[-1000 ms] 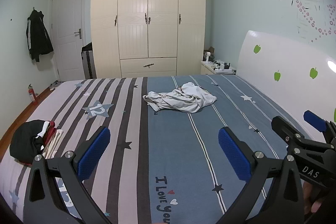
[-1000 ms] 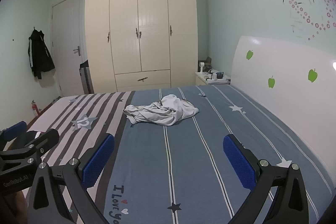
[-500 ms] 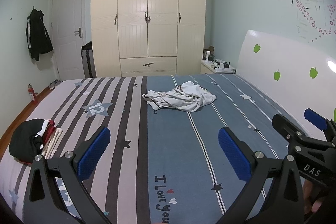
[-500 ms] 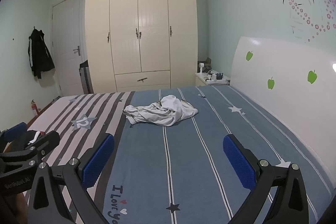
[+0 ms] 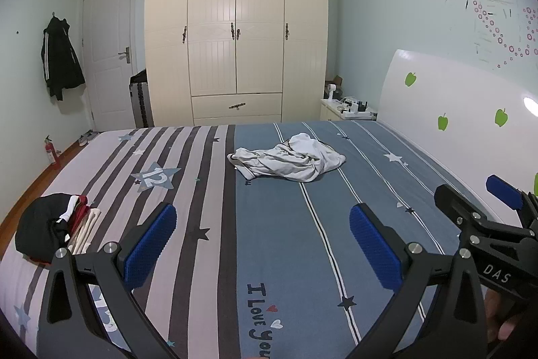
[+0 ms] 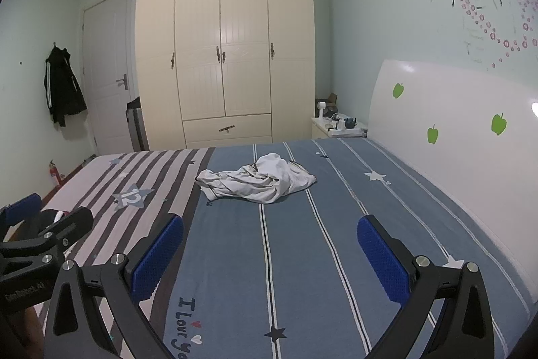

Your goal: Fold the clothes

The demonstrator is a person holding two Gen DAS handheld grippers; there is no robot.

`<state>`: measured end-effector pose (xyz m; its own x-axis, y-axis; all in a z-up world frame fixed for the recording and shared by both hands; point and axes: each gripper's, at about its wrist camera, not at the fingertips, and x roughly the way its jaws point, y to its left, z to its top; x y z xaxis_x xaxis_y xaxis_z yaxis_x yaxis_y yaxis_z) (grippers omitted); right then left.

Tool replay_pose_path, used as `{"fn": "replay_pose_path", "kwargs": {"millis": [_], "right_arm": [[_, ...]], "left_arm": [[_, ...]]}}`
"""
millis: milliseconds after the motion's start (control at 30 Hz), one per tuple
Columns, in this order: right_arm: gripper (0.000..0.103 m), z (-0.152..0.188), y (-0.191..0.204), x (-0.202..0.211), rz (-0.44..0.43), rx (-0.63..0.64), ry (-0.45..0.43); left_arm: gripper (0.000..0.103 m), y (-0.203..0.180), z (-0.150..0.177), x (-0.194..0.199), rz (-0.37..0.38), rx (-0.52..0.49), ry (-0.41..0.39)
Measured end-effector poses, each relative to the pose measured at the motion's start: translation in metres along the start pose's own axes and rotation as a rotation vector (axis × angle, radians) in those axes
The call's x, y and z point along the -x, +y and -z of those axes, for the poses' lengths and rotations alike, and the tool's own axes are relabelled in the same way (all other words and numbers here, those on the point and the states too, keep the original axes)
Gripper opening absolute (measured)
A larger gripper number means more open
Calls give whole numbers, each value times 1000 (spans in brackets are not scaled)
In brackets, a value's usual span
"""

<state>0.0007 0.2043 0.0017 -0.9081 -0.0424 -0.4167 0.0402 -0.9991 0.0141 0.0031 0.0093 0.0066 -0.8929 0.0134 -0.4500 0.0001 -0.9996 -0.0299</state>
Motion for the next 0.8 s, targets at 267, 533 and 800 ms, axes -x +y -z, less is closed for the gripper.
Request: {"fn": "replay_pose_path", "kwargs": {"millis": [267,533,800], "right_arm": [[102,0,0,0,-1,3,-1],[102,15,-10,-14,-35,-21,19],[102,84,-26,-128,12,-9,141]], "left_arm": [[102,-2,1,3,13,-12,-9],[102,1,16,2,-7,-59,-57],[102,30,76,-105,27,26,6]]}}
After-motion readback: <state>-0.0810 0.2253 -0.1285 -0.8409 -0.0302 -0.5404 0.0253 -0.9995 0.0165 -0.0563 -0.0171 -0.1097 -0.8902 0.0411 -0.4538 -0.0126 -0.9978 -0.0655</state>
